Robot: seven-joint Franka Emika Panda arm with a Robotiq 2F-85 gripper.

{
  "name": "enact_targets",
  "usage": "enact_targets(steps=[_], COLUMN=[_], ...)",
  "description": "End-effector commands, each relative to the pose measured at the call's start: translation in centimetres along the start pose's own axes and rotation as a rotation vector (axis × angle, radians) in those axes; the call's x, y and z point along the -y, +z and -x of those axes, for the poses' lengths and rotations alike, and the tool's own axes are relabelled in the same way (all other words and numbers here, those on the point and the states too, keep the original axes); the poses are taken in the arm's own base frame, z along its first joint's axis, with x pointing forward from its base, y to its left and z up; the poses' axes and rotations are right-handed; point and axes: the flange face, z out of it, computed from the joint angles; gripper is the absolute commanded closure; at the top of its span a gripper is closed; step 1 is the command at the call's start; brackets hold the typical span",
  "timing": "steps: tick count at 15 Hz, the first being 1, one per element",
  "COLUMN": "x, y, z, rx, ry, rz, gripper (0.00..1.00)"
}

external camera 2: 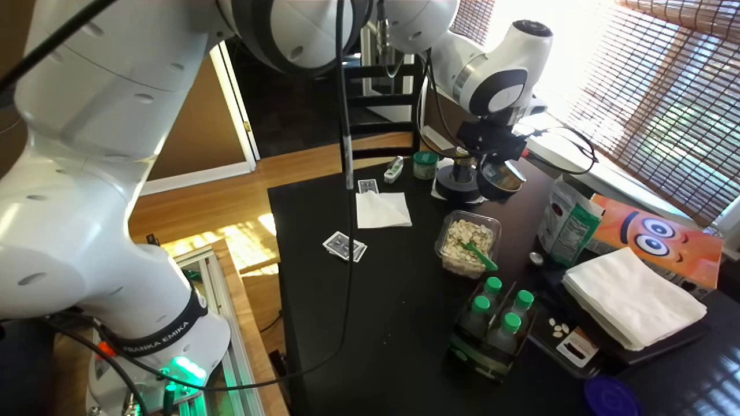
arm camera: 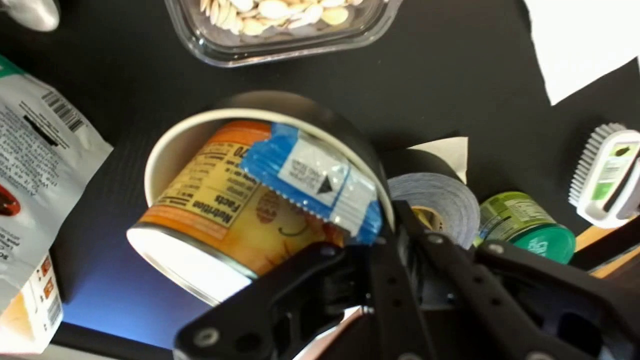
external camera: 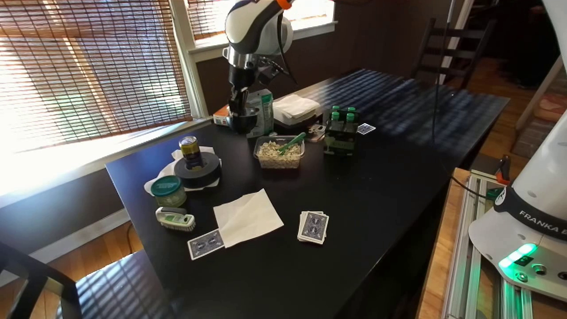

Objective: Move the black bowl forward, then take out the tin

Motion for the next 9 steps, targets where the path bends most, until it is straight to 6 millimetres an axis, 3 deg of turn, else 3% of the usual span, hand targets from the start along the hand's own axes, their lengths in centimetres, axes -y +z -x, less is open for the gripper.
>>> enact_targets(steps=[1, 2, 5, 9], x=[2.7, 0.9, 2.1, 2.3], y=[-3.8, -1.3, -2.5, -2.4], z=[1.5, 0.5, 1.0, 1.4], rx=[0.024, 0.019, 0.024, 0.032], ry=[0.038, 0.017, 0.024, 0.026], rz=[-0.05, -0.028, -0.039, -0.042], gripper=[0.98, 0.93, 0.93, 0.93])
